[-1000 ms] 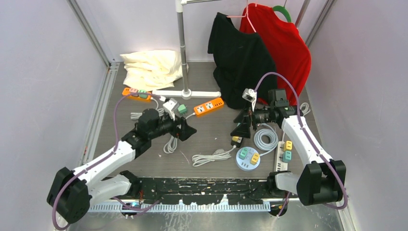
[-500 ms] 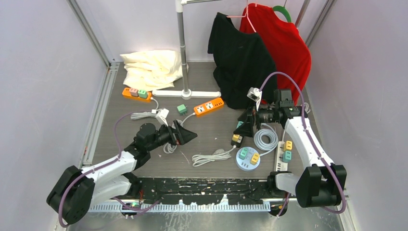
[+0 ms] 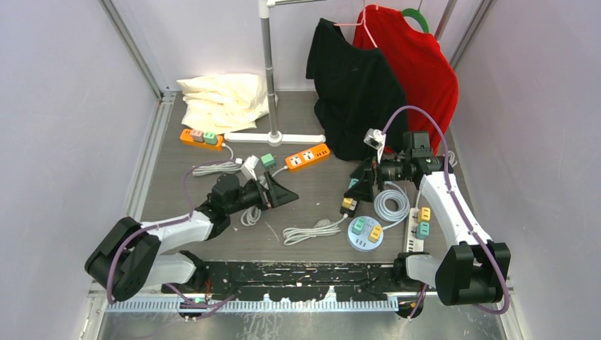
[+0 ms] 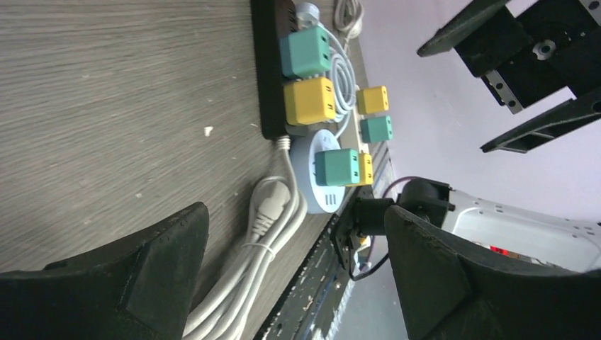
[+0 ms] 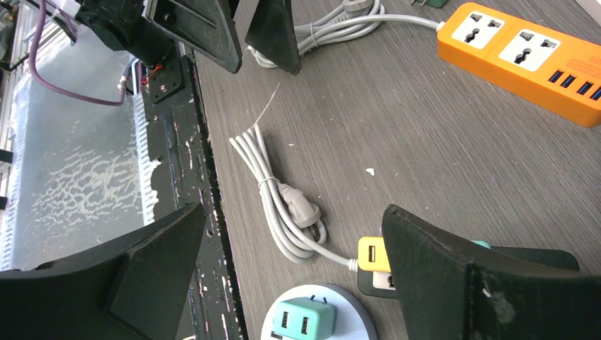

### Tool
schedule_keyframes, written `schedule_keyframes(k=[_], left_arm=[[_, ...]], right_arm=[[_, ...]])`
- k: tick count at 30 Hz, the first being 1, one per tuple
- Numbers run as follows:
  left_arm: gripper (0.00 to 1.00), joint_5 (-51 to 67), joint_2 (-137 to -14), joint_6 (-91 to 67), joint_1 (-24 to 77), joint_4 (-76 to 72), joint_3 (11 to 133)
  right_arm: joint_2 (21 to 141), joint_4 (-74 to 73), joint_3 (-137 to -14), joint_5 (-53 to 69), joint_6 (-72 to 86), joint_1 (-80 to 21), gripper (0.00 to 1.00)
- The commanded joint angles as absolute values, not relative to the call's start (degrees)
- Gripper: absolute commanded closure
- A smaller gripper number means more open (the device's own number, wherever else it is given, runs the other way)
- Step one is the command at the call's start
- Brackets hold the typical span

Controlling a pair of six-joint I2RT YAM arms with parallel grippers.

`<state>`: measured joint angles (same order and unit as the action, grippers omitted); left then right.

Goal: Pull the plug off the socket

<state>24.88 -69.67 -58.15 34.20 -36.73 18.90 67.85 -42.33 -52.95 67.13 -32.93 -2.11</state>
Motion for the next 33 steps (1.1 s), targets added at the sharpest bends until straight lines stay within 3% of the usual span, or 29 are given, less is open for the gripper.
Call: schedule_keyframes(k=[1,5,11,15,33], left_arm=[[0.1,29.6,-73.9,-57.8,37.8,-43.4,24.0],[0.12,24.4,-75.6,-46.6,47.1,-32.9,29.7],[0.15,4.7,-75.3,-24.1,59.6,-14.8,38.0],[0.16,1.4,-78.0,-16.1,63.7,-8.5,43.3],[0.16,-5.5,-85.9,4.6,73.2,-13.1,44.0]], right_arm=[[66.3,-42.1,-55.4,68.0,-34.1,-1.8,0.0],[66.3,-42.2,-55.3,67.9,-34.1,-1.8,0.0],[66.2,-42.4,-55.4,67.9,-34.3,-1.7,0.0],[66.0,-42.5,-55.5,67.9,-34.4,-1.6,0.0],[66.2,-43.6,-55.6,68.0,-35.8,-0.7,0.0]])
